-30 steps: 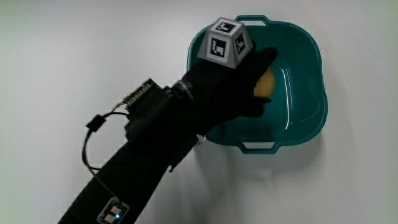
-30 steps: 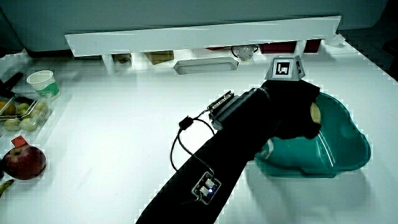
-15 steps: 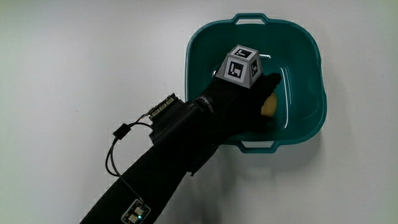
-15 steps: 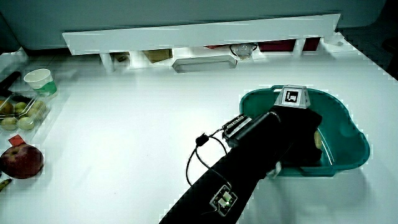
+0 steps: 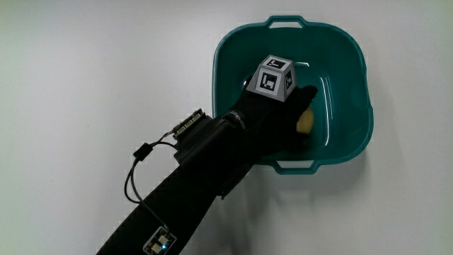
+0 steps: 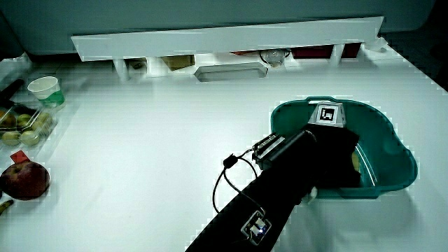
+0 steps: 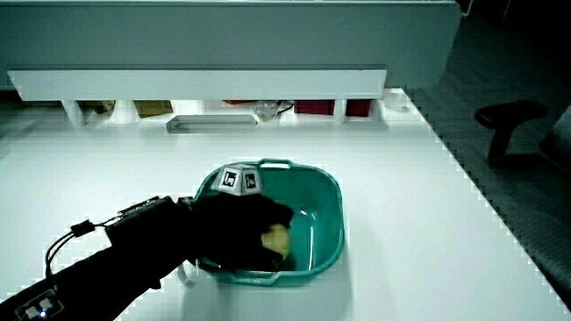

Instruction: Place pear into plate

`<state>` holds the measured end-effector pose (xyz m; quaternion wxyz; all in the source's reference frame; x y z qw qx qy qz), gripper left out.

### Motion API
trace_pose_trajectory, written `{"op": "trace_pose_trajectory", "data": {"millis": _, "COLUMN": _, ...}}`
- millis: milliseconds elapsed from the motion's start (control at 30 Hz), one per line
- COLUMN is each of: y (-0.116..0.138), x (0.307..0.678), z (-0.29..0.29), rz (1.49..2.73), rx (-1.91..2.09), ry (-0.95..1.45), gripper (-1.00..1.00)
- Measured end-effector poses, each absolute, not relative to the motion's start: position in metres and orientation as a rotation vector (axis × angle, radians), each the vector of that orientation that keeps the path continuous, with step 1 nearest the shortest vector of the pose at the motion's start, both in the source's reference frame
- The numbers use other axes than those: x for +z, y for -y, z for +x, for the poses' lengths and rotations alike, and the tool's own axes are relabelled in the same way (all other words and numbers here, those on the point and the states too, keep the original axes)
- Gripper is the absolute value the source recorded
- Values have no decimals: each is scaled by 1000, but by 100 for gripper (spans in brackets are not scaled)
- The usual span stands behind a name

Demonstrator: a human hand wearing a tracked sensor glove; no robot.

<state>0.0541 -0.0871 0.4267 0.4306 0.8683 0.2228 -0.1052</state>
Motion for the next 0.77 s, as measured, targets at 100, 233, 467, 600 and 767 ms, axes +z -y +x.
{"op": "trace_pose_trajectory", "data": {"millis": 100, "y": 86, "x": 423, "z": 53, "rz": 2155, "rx": -228, "ry": -531, "gripper": -30}}
{"op": "trace_pose_trajectory", "data": {"millis": 233, "y": 86, "x": 431, "z": 51, "rz": 2162, "rx": -233, "ry": -535, "gripper": -43}}
{"op": "trace_pose_trajectory", "data": {"millis": 467, "y": 84, "x": 411, "z": 44, "rz": 2181, "rx": -220, "ry": -546, "gripper": -67}}
{"op": "trace_pose_trajectory", "data": {"millis": 600, "y": 83, "x": 396, "z": 40, "rz": 2219, "rx": -190, "ry": -571, "gripper": -80}}
{"op": "trace_pose_trajectory", "data": {"millis": 767, "y": 83, "x": 386, "z": 29, "rz": 2232, "rx": -201, "ry": -579, "gripper": -97}}
